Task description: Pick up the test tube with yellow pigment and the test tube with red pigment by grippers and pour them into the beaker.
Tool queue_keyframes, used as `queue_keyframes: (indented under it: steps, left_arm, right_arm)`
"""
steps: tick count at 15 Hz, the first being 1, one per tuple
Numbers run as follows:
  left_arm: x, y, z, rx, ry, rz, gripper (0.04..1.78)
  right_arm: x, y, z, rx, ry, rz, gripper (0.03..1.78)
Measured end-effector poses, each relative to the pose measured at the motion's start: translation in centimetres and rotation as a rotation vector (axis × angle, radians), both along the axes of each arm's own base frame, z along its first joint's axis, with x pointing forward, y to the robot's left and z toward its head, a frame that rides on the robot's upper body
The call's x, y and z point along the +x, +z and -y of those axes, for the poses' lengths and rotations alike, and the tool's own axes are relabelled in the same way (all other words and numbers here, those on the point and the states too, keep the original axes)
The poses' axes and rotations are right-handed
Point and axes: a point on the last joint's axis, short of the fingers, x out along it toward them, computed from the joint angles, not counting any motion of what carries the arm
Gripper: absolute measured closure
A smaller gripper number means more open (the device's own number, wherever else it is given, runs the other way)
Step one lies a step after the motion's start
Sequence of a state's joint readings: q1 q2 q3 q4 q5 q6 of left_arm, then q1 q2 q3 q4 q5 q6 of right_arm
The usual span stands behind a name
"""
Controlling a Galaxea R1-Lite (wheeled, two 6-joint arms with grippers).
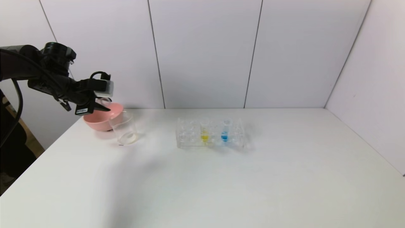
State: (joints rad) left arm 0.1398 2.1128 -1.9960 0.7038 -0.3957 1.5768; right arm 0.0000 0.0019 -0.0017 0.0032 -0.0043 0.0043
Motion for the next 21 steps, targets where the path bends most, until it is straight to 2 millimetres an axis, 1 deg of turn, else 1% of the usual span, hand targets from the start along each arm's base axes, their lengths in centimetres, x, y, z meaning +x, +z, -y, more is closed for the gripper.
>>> queue_keyframes:
  steps: [7, 12, 17, 21]
  left_arm:
    - [-0.7, 0.2, 0.1, 0.006, 0.003, -0.036, 1.33]
    - [-0.8, 0.5, 0.0, 0.065, 0.057, -0.039, 1.33]
    - [-0.7, 0.4, 0.9, 0.039, 0.068, -0.053, 1.33]
    - [-0.7, 0.1, 1.0, 0.064, 0.096, -0.074, 1.33]
  right_arm:
    - [0.0, 0.0, 0.0, 0.0, 0.0, 0.0, 1.7]
    - [0.0, 0.0, 0.0, 0.0, 0.0, 0.0, 1.7]
    - [0.0, 0.0, 0.0, 0.0, 0.0, 0.0, 1.7]
    - [0.0, 0.0, 0.0, 0.0, 0.0, 0.0, 1.7]
